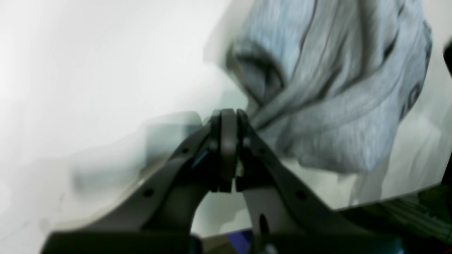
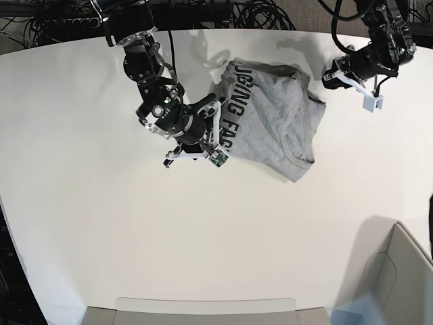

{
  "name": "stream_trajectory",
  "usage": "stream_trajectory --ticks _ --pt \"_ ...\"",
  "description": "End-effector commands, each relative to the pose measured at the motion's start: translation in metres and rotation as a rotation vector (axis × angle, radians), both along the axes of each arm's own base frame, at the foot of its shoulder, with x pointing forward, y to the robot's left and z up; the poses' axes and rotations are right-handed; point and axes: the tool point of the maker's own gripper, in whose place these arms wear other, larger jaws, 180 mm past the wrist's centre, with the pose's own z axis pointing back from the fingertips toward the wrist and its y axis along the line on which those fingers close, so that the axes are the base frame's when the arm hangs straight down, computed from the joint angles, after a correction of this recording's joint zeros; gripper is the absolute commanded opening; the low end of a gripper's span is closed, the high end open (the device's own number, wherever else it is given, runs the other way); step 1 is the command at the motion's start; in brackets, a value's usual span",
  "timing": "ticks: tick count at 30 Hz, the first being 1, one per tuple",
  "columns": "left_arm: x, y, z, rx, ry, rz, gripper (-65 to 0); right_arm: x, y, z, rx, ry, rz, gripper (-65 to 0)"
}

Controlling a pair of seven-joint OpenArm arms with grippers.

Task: Fold the T-shirt properly
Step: 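Push the printed side of the bundle toward the left gripper with the right gripper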

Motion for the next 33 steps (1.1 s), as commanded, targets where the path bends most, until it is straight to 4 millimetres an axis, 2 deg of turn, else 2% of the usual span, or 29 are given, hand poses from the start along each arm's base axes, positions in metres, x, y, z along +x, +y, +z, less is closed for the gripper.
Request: stream_trajectory --ticks 1,7,13,15,18,21,25,30,33 --pt "0.008 -0.006 0.012 0.007 -0.042 -0.042 -65.0 0.014 0.010 0.013 0.042 -0.040 -0.008 -55.5" --pt "-0.002 -0.052 0.014 -0.011 -0.034 -0.219 -65.0 0.024 0.023 -0.020 0.041 0.053 -0.007 -55.5" --pt "-0.003 -0.050 0.012 0.000 -0.028 -0.230 -65.0 0.025 0.052 -0.033 0.109 0.099 -0.014 -55.5" --pt "-0.002 -0.044 0.013 0.017 -0.028 -0.235 -65.0 0.028 0.052 -0.041 0.107 0.126 -0.074 -55.5" --pt "-0.002 -0.040 0.014 0.029 -0.025 -0.238 -65.0 0.038 0.052 -0.043 0.148 0.146 -0.158 -55.5" --pt "-0.008 -0.032 0.013 0.057 -0.005 -0.255 -65.0 0.045 0.059 -0.038 0.264 0.186 -0.239 -55.5" --pt "-0.016 -0.026 0.010 0.071 0.019 -0.263 -65.0 0.055 0.053 -0.034 0.299 0.188 -0.320 -55.5" --pt "-0.006 -0.027 0.010 0.068 -0.023 -0.240 -65.0 0.053 0.056 0.009 0.389 0.089 -0.314 -55.5" --pt "0.018 -0.021 0.007 0.056 -0.041 -0.206 -65.0 0.042 0.043 0.036 0.419 0.010 -0.305 -55.5"
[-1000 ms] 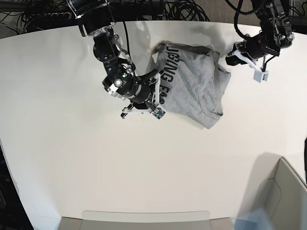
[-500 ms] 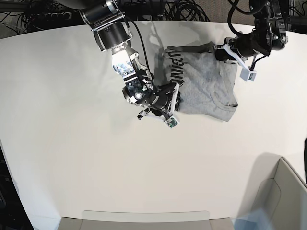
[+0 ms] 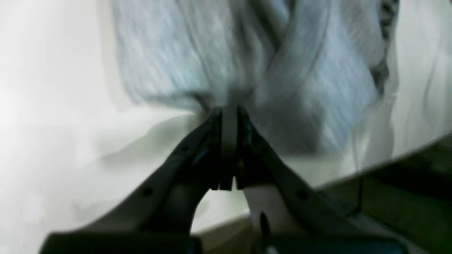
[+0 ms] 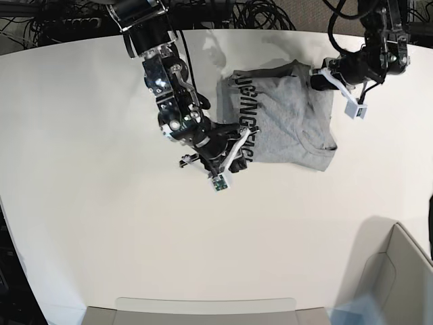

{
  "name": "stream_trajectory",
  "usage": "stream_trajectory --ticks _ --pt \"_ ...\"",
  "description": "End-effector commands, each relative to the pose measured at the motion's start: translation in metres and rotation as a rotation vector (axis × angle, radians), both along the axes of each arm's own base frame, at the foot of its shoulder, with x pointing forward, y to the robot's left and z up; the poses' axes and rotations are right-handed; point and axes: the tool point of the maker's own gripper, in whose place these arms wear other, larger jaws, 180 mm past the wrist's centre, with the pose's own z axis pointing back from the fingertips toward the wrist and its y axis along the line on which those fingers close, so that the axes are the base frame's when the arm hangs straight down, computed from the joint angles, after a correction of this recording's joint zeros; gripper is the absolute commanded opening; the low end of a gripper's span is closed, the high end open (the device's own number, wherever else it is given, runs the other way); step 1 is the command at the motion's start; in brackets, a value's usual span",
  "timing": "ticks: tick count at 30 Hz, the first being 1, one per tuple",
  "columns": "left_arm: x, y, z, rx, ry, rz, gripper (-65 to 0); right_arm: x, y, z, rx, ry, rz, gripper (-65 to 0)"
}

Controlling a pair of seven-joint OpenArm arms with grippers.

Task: Fold the T-shirt properly
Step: 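Push the printed side of the bundle toward the left gripper with the right gripper, then grasp the bundle with the left gripper and drag it away from the right gripper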

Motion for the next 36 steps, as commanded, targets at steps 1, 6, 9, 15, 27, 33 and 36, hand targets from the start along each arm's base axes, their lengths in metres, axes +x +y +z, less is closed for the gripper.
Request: stream_trajectory --ticks 1,6,9,15,27,33,36 --pt "0.016 0.006 0.006 -0.009 -0.037 0.014 -65.0 0.004 -0.003 0.019 0.011 -0.048 0.000 -55.5" --pt "0.044 0.025 -0.014 -0.041 -0.002 0.101 -65.0 -0.027 -0.054 0.011 -0.159 0.017 0.023 -55.5" --pt "0.074 0.035 -0.012 -0.024 -0.027 0.127 -65.0 -0.049 -0.079 0.002 -0.228 0.045 0.032 -55.5" --pt "0.155 0.026 0.007 -0.040 -0.118 0.168 -65.0 -0.088 -0.109 -0.013 -0.306 0.085 0.058 -55.5" --pt "0.218 -0.017 0.104 0.034 -0.483 0.039 -65.0 -0.080 -0.165 -0.013 -0.324 0.109 -0.114 -55.5" --pt "0.143 -0.085 0.078 0.042 -0.450 -0.179 -65.0 -0.062 -0.214 -0.001 -0.327 0.089 -0.277 -55.5" --pt "0.113 -0.115 0.053 0.014 -0.373 -0.271 -65.0 -0.063 -0.224 -0.002 -0.337 0.094 -0.302 -55.5"
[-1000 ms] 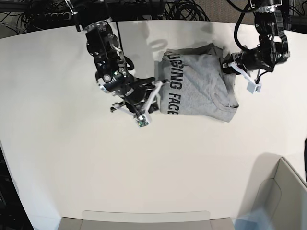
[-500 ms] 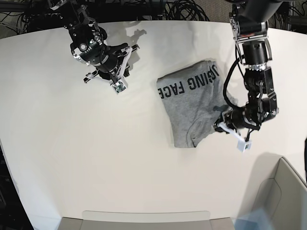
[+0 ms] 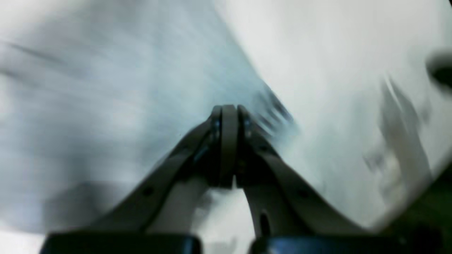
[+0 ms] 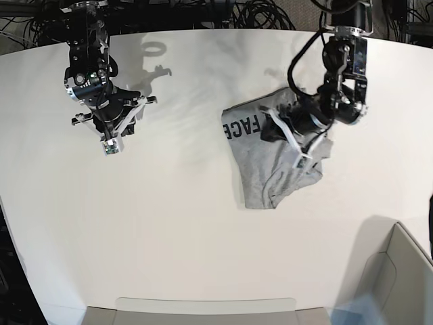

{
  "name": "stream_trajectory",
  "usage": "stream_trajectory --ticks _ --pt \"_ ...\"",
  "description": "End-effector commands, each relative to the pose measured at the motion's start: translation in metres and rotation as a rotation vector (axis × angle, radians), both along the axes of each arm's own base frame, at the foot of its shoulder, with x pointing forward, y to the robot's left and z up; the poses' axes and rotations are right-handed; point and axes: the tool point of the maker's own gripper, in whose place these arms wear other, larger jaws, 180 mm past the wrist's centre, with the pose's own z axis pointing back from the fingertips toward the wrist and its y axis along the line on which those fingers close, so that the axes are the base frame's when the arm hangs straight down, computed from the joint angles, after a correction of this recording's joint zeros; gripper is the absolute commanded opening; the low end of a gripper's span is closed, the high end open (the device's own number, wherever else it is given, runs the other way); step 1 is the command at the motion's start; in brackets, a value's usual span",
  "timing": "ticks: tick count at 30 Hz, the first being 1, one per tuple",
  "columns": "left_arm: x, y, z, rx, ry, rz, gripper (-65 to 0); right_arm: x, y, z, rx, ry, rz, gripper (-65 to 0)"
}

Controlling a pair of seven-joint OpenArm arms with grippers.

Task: Fold the T-shirt properly
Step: 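Grasp the bundle with the left gripper and drag it away from the right gripper, then release the folded shirt with the left gripper and lift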

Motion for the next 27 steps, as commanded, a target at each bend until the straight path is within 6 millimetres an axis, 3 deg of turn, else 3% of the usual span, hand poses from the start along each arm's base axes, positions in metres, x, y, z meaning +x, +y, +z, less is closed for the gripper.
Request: stream_trajectory --ticks 1,5,7,10,17,20,23,27 --pt "0.009 -0.002 0.005 0.005 -0.034 -0.005 -65.0 0.006 -0.006 0.009 -0.005 -0.036 -0.008 -55.5" --pt "-0.003 -0.001 -0.041 0.083 0.054 -0.022 -65.0 0.002 -0.009 0.005 -0.007 -0.024 -0.019 -55.5" --pt "-0.005 0.014 -0.066 0.155 0.099 -0.006 -65.0 -0.001 -0.008 0.004 -0.006 -0.018 -0.015 -55.5" --pt "-0.003 0.043 -0.085 0.266 0.128 0.008 -65.0 -0.005 -0.008 0.001 -0.005 -0.006 -0.017 -55.5" --pt "0.007 0.149 -0.081 0.406 0.135 0.167 -65.0 -0.008 -0.006 -0.001 -0.003 0.000 -0.012 -55.5" --pt "0.021 0.191 -0.074 0.460 0.139 0.223 -65.0 -0.013 -0.005 -0.004 -0.002 0.013 -0.009 -55.5" --pt "0.028 0.205 -0.066 0.481 0.104 0.238 -65.0 -0.014 -0.004 -0.006 0.000 0.016 -0.010 -55.5" --pt "0.035 0.201 -0.057 0.479 0.071 0.230 -65.0 -0.014 -0.002 -0.005 0.005 0.015 -0.009 -55.5"
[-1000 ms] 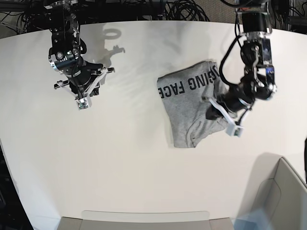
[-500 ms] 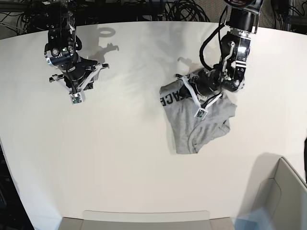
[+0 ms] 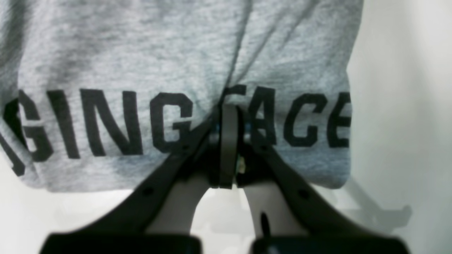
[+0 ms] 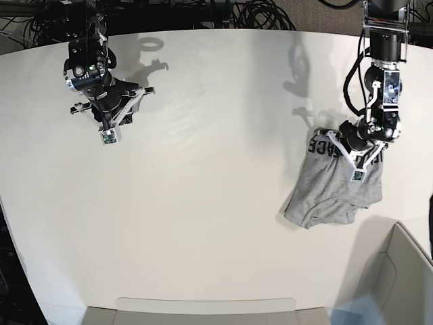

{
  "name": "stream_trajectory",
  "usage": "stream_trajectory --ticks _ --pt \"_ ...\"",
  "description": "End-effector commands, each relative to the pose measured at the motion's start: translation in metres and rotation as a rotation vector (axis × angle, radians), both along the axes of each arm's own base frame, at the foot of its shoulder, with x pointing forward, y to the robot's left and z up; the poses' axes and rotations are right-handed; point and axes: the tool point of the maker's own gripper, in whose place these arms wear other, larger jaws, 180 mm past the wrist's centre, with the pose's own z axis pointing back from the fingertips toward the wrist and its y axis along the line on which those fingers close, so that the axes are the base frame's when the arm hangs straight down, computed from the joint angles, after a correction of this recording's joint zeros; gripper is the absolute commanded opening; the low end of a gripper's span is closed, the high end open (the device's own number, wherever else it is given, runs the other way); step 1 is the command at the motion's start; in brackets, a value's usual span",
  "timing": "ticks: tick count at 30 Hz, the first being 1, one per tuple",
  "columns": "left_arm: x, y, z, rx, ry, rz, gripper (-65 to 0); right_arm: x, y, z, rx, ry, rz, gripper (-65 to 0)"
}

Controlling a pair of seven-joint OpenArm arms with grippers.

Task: Fold the T-shirt properly

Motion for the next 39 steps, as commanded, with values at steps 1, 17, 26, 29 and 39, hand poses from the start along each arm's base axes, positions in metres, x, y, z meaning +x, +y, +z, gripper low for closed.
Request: stream_trajectory --ticks 1,17,26,29,39 --pt "0.003 -0.001 0.010 0.010 -0.009 -0.016 -65.0 0.007 0.000 0.010 0.000 -0.041 0.007 -55.5" --pt "-0.017 -0.014 0.135 -0.056 -0.390 0.133 -65.0 -0.030 0.002 0.030 -0.031 -0.056 0.058 -58.2" --pt "-0.094 0.043 0.117 0.038 -0.296 0.315 -65.0 -0.105 -0.001 -0.006 -0.049 0.144 0.108 -63.1" --pt "-0.125 0.065 0.110 0.084 -0.232 0.369 -65.0 -0.141 0.007 -0.017 -0.036 0.234 0.192 -63.2" --pt "-0.228 0.074 0.073 0.155 0.044 0.378 -65.0 -0.265 0.020 -0.029 0.039 0.488 0.274 -65.0"
